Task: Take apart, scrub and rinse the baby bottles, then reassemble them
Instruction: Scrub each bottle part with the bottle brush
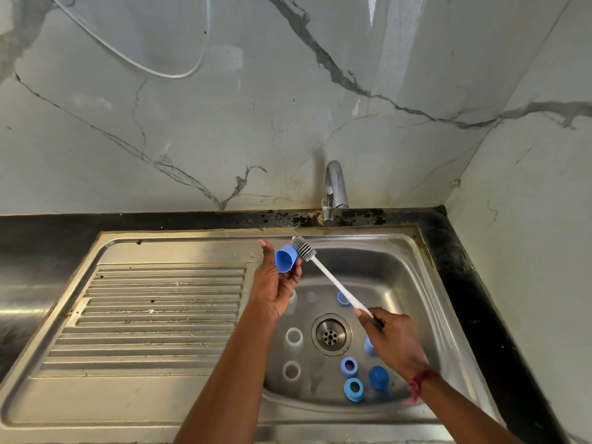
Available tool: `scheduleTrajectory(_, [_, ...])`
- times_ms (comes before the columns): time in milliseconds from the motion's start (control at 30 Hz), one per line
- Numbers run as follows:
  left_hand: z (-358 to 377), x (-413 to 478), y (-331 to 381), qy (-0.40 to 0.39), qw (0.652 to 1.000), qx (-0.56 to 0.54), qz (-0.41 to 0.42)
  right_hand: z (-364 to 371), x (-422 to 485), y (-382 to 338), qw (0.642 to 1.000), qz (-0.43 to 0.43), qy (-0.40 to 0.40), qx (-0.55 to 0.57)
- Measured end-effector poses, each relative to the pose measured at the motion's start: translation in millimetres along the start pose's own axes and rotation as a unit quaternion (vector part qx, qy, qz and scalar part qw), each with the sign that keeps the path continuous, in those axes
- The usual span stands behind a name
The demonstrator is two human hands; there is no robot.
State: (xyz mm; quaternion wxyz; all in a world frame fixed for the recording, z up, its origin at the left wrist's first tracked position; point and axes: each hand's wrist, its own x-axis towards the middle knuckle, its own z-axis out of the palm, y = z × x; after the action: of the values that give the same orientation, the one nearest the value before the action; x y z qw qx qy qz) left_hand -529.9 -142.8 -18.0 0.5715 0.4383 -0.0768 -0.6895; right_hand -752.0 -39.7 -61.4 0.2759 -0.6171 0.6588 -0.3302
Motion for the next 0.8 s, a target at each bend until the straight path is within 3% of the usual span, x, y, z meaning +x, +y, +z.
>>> scheduleTrajectory(433, [-25,4,6,-0.09,0.993,0.064,-0.038,-20,-14,23,0.998,-0.027,-0.055,-0.029])
scheduleTrajectory(533, [-24,7,4,-0.07,0.989,0.13,-0.027,-20,-11,17,0.998,-0.02,-0.053,-0.035])
scheduleTrajectory(800, [-10,6,2,-0.033,0.993,0.097,0.061,-1,-4,-5,0.999,0.039,-0.029,0.023])
